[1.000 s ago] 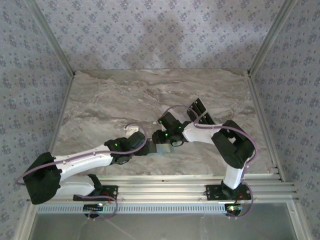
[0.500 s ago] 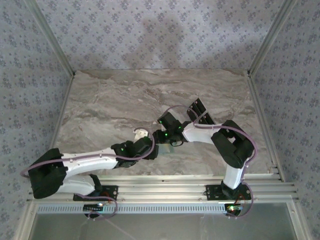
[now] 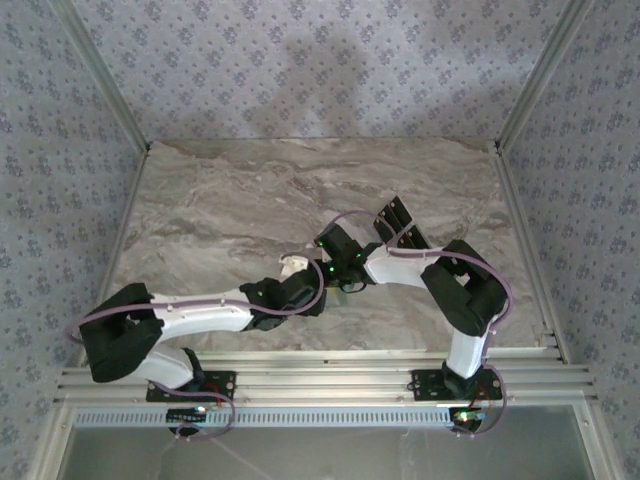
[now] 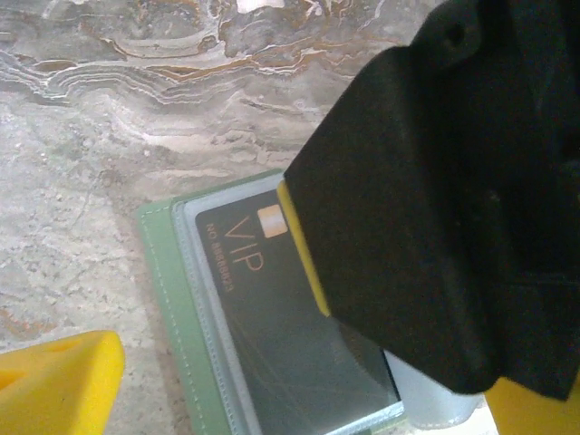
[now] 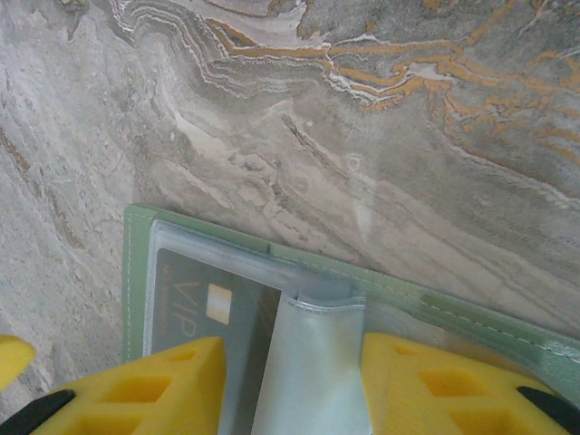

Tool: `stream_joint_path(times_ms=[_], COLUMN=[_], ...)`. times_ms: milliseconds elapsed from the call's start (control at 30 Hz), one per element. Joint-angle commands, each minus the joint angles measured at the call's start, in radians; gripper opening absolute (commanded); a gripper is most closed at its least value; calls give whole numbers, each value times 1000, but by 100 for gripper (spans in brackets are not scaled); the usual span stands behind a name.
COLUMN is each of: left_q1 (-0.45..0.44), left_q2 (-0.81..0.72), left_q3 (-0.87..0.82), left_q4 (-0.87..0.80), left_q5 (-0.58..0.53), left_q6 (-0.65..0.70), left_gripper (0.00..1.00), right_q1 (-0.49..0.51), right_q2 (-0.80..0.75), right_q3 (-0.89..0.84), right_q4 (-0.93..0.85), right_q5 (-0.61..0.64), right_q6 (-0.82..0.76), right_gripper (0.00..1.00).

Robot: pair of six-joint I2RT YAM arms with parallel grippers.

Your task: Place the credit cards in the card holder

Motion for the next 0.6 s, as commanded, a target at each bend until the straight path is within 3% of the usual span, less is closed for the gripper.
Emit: stream_joint_path(times_ms=[0, 333, 567], left_q1=[-8, -8, -7], left_q2=[30, 86, 92], left_q3=[30, 12, -5], left_q4=[14, -6, 4], left_q5=[-23, -66, -69], left_q6=[18, -16, -36], left_gripper=[100, 100, 100], right_q1=[11, 7, -21], right_q2=[47, 26, -91], right_q3=[-16, -11, -26], right_q4=[-57, -74, -104], right_q5=[-7, -12, 2], right_q6=[18, 12, 11], right_gripper=[46, 46, 47])
